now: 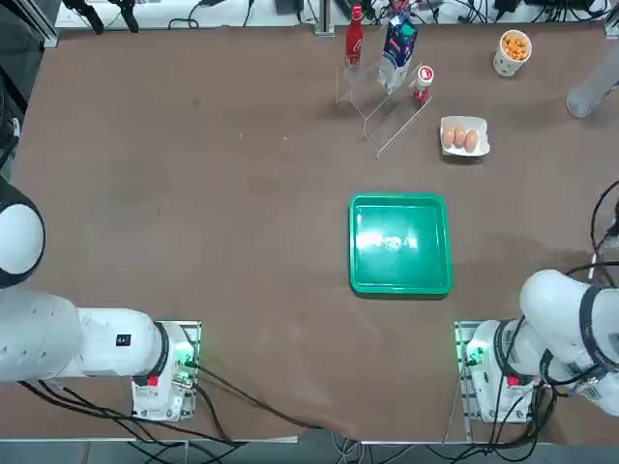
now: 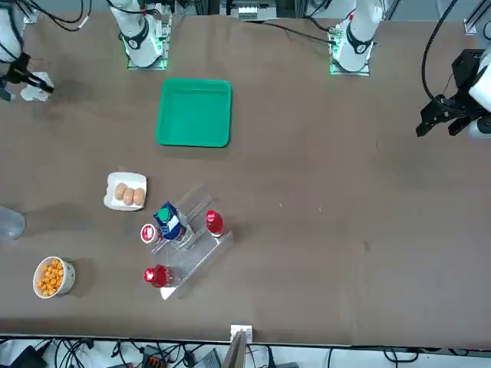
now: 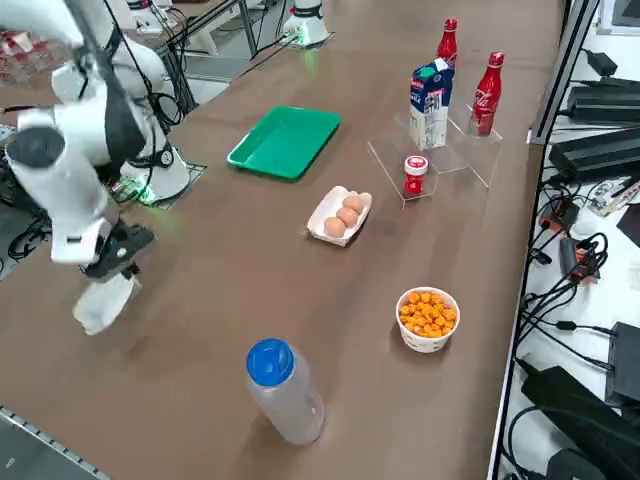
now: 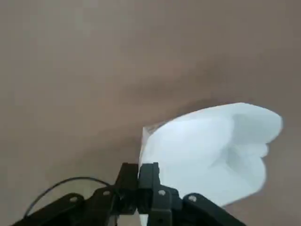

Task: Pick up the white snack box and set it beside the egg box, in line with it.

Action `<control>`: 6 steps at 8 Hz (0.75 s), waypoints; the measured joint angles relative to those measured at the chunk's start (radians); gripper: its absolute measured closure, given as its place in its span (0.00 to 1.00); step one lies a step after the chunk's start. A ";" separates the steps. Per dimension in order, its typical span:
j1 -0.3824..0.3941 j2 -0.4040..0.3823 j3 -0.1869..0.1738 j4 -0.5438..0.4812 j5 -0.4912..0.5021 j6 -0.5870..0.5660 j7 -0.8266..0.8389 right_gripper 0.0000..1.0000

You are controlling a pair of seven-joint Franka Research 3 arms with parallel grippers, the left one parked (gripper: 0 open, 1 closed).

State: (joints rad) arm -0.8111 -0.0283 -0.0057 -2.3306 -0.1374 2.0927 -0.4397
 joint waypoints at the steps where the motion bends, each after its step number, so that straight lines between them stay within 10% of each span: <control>1: 0.088 -0.019 0.006 0.076 0.046 -0.074 0.008 0.98; 6: 0.536 0.296 0.015 0.441 0.025 -0.117 0.324 0.98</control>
State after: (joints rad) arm -0.2751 0.2676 0.0098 -1.8893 -0.1125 1.9755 -0.1154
